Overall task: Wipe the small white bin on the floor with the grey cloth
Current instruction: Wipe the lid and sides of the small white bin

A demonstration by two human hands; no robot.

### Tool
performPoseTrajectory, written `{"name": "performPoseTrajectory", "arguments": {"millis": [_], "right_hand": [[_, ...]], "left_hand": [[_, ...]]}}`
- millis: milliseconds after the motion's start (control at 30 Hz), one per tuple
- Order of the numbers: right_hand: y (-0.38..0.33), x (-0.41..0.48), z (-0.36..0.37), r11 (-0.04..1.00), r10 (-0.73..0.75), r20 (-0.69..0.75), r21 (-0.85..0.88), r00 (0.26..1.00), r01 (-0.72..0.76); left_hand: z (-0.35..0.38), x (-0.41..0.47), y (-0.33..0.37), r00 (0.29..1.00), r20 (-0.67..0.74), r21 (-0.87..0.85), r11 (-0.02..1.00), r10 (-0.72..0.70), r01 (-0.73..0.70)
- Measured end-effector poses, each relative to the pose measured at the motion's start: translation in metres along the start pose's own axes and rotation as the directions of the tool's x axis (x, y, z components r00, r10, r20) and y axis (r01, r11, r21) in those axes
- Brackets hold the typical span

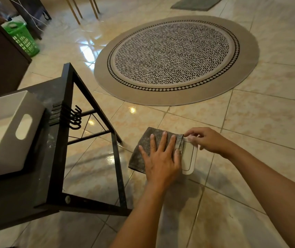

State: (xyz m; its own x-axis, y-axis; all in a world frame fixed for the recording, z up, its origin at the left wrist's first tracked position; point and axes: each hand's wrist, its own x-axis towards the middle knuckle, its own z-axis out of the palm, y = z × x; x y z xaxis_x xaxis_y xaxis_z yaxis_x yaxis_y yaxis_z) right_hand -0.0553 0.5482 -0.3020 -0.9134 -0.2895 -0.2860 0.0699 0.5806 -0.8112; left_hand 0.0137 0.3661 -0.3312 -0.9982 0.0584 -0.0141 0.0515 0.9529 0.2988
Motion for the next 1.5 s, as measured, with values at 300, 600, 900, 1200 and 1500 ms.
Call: {"name": "performPoseTrajectory", "arguments": {"millis": [300, 600, 900, 1200, 1500], "right_hand": [[-0.002, -0.004, 0.004, 0.998, 0.029, 0.107, 0.052, 0.994, -0.035], [0.014, -0.039, 0.03, 0.934, 0.139, -0.036, 0.337, 0.99, -0.119], [0.015, -0.047, 0.04, 0.848, 0.197, 0.011, 0.5, 0.98, -0.176], [0.007, -0.046, 0.05, 0.85, 0.195, -0.007, 0.501, 0.981, -0.165], [0.001, -0.05, 0.047, 0.83, 0.2, -0.011, 0.534, 0.98, -0.164]], "left_hand": [[-0.006, 0.001, -0.002, 0.999, 0.025, 0.011, 0.999, -0.039, 0.039], [0.004, -0.034, 0.022, 0.997, 0.007, -0.075, 0.995, -0.073, 0.073], [-0.004, 0.008, 0.033, 0.99, 0.138, 0.058, 0.998, 0.028, -0.036], [-0.021, 0.035, 0.064, 0.951, 0.22, -0.19, 0.947, -0.217, 0.26], [-0.022, 0.013, -0.007, 0.978, 0.209, -0.028, 1.0, 0.006, -0.001]]}}
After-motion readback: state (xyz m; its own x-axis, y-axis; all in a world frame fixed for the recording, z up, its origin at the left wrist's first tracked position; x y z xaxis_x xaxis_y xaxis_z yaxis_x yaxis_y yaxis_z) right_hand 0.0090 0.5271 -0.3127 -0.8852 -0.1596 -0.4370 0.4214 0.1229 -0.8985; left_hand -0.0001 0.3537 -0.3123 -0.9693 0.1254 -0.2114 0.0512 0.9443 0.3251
